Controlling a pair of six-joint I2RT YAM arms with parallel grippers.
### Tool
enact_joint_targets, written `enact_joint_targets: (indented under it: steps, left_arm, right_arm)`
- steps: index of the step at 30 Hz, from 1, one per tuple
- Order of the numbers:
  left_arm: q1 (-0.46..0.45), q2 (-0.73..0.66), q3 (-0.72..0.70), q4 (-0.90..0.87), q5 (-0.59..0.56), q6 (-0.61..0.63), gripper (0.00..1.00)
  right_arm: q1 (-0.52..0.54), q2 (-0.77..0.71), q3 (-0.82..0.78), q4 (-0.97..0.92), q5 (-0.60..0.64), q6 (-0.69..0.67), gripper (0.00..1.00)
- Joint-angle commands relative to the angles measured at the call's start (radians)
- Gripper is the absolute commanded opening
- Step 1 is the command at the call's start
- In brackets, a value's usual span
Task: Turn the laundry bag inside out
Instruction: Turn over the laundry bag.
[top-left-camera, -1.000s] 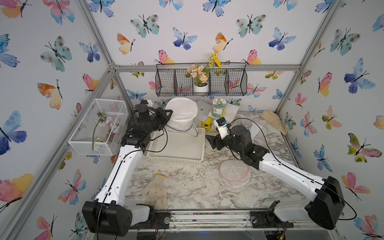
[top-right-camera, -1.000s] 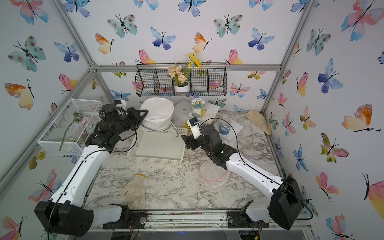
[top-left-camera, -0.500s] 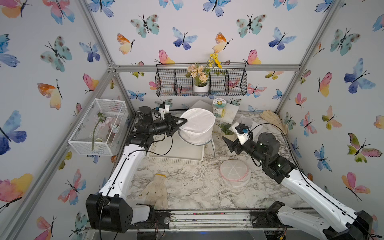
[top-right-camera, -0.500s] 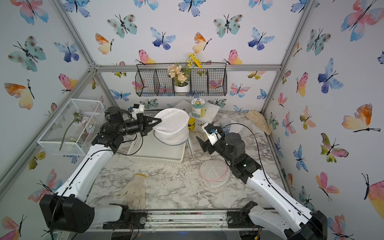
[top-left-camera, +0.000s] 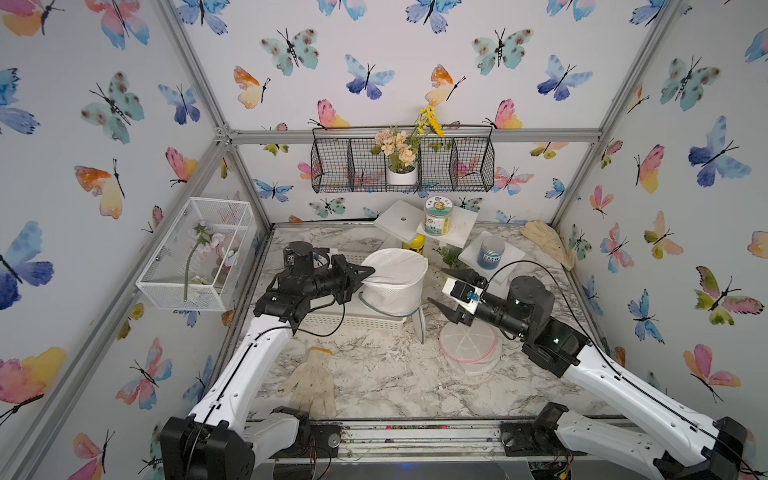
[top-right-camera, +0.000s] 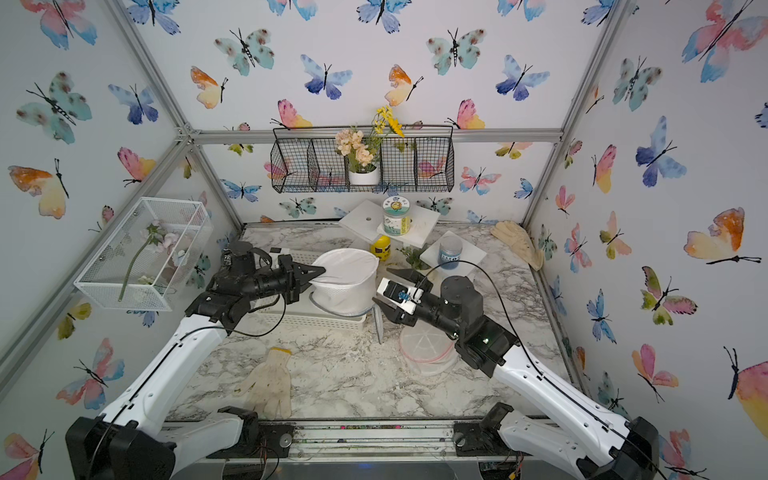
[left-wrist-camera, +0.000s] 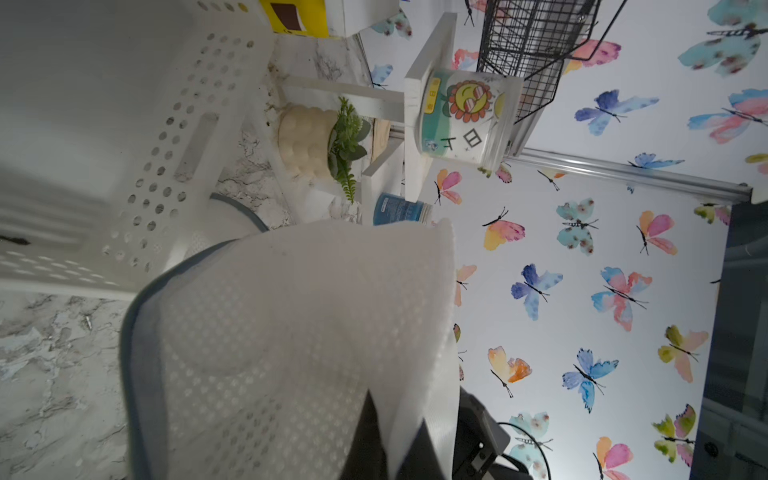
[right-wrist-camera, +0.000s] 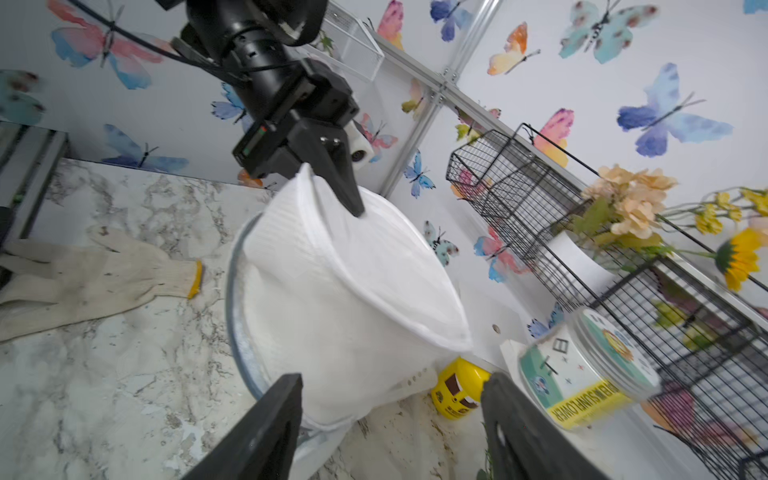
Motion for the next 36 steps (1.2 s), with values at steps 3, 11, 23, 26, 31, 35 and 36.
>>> enact_joint_targets:
  steps: [3,11,23,26,31,35,36]
  left_arm:
    - [-0.072,-0.006,0.075,-0.084,-0.181,-0.292,0.00]
    - [-0.121,-0.005,0.147,-0.155,-0.298,-0.416,0.00]
    - [-0.182,-0.033,0.116,-0.221,-0.277,-0.466,0.00]
    - [-0.187,-0.044,0.104,-0.245,-0.279,-0.463,0.00]
    - [-0.187,-0.071,0.061,-0.284,-0.308,-0.437,0.00]
    - [-0.186,-0.058,0.071,-0.333,-0.337,-0.333,0.00]
    - [-0.187,-0.048,0.093,-0.374,-0.355,-0.290,0.00]
  right_arm:
    - [0.112,0.073,-0.084,0.286,0.193,-0.042,0.72]
    - [0.237,0.190,-0.242,0.765,0.563,-0.164,0.75]
    - [0.237,0.350,-0.190,1.067,0.749,-0.307,0.71]
    - [0.237,0.352,-0.175,1.072,0.736,-0.318,0.71]
    - [0.237,0.288,-0.173,0.971,0.676,-0.324,0.69]
    - [0.237,0.226,-0.164,0.816,0.595,-0.299,0.65]
    - [0.237,0.210,-0.157,0.776,0.584,-0.280,0.64]
